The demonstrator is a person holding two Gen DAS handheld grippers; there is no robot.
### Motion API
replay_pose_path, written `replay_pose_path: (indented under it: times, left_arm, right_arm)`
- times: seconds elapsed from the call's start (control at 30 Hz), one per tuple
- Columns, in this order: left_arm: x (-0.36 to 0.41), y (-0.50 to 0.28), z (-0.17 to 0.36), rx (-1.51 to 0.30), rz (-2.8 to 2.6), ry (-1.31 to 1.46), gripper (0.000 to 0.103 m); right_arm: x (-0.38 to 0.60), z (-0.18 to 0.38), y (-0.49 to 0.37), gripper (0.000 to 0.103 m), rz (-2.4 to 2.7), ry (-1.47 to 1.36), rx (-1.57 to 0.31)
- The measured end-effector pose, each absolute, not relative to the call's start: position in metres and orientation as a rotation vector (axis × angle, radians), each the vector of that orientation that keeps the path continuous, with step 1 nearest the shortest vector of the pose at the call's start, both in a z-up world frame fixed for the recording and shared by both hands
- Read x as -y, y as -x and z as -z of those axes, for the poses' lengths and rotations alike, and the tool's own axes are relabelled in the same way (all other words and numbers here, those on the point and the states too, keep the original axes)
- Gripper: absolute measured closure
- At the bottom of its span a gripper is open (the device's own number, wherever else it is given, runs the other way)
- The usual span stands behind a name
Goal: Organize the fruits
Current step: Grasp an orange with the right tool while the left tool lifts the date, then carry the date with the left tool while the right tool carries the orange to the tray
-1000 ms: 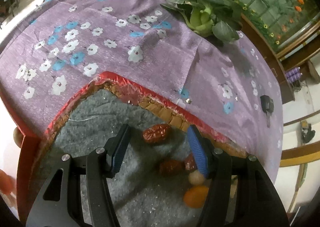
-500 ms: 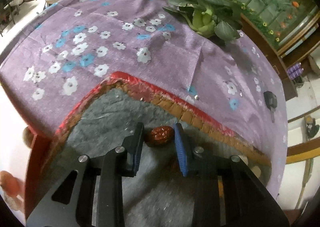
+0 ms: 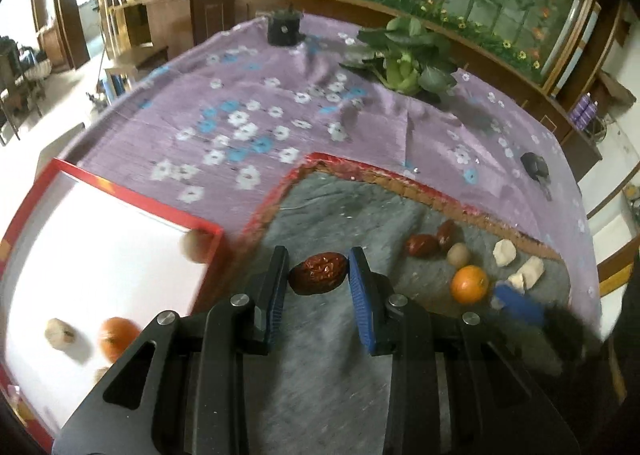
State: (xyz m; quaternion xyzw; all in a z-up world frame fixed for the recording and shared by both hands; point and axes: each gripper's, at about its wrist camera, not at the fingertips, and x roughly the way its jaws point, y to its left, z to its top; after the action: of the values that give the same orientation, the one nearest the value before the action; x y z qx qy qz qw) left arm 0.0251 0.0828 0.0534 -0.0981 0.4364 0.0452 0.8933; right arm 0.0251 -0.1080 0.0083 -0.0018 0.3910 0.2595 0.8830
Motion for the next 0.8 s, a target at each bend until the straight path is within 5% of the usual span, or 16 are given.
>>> replay_pose_path:
  times: [0.17,0.27,0.8]
  left_arm:
    - [-0.092,-0.011,-0.055,-0.898,-0.082,0.176,0.073]
    - [-0.096,-0.004,-0.055,-0.883,-0.102,0.153,0.073]
    - [-0.115,0.037,-0.058,-0.844,-0.146,0.13,0.073]
  right_arm:
    - [0.092,-0.001,-0.054,0.053,-0.524,0.12,-0.861]
    - [0.087,0.007,-0.053,0.069,-0.529,0.19,-0.863]
    - [0.059,-0.036,0.026,0.071,-0.632,0.101,-0.739]
